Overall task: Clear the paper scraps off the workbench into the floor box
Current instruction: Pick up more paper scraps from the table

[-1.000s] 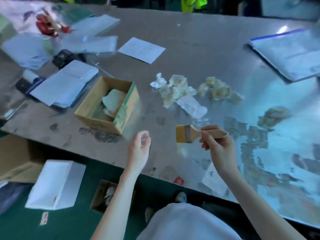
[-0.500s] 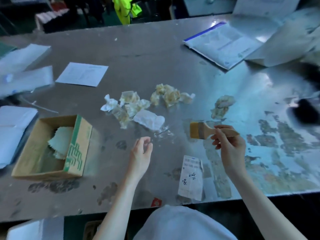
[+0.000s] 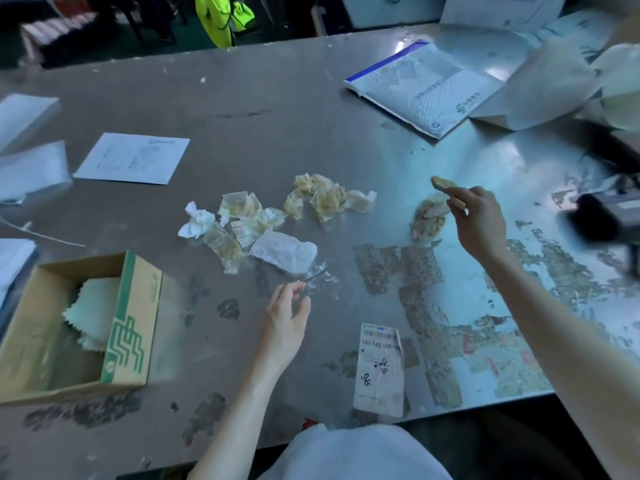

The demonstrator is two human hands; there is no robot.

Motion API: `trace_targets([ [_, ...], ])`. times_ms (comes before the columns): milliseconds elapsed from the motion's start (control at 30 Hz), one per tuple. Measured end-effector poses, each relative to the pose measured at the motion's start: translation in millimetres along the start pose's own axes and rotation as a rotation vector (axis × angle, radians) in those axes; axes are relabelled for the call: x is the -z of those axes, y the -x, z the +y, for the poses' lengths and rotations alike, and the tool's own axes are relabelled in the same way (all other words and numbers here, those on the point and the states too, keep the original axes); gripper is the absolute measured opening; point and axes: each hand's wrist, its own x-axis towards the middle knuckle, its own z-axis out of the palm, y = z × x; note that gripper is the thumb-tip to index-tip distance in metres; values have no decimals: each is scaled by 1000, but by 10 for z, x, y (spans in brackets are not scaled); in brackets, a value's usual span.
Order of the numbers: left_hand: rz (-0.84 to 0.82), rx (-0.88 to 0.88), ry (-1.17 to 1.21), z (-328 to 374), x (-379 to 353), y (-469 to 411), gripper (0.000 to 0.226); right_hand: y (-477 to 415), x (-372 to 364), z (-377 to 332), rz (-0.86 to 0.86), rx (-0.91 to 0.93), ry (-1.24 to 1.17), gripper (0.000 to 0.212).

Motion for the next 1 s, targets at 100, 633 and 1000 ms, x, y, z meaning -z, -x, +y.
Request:
trace_targets([
  [100, -15, -5, -13, -60, 19, -5, 23, -6, -19, 56, -99, 4, 76, 25],
  [633, -105, -66, -11, -17, -69, 122, 30, 1035, 177, -673, -161, 18, -302, 11],
  [1000, -241, -180, -114, 41, -242, 347, 56, 1475, 254, -772, -94, 45, -67, 20],
])
